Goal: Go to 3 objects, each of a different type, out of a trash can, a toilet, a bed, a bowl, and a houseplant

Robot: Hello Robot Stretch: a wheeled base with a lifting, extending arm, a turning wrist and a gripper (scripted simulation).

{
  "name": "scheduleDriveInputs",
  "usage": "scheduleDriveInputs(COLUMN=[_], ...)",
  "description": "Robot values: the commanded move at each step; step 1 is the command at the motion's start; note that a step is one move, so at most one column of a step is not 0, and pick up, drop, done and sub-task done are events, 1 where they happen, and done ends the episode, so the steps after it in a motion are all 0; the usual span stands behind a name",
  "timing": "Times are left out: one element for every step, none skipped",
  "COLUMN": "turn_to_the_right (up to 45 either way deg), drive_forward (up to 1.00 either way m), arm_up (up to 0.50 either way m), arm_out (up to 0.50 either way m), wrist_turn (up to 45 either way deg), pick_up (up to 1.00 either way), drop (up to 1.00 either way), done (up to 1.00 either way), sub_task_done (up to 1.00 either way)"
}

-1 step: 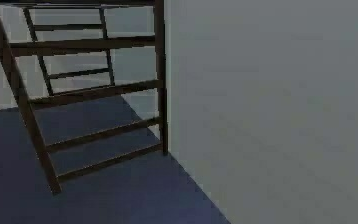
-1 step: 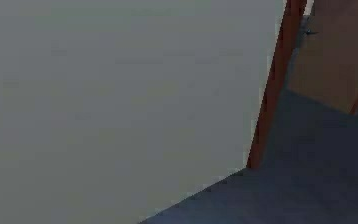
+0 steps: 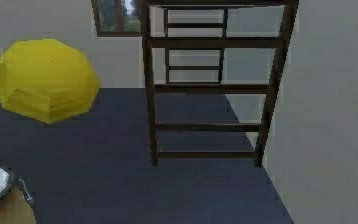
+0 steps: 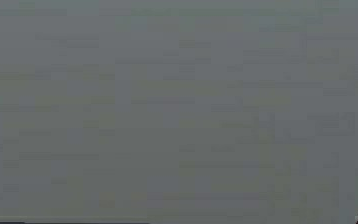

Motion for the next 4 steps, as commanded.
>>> scheduleDriveInputs(turn_to_the_right=[0.0,0.0,-45.0,-45.0], drive_forward=[0.9,0.0,0.0,0.0], arm_up=[0.0,0.0,0.0,0.0], arm_out=[0.0,0.0,0.0,0.0], wrist_turn=[0.0,0.0,0.0,0.0], pick_up=[0.0,0.0,0.0,0.0], drop=[0.0,0.0,0.0,0.0], done=[0.0,0.0,0.0,0.0], sub_task_done=[0.0,1.0,0.0,0.0])
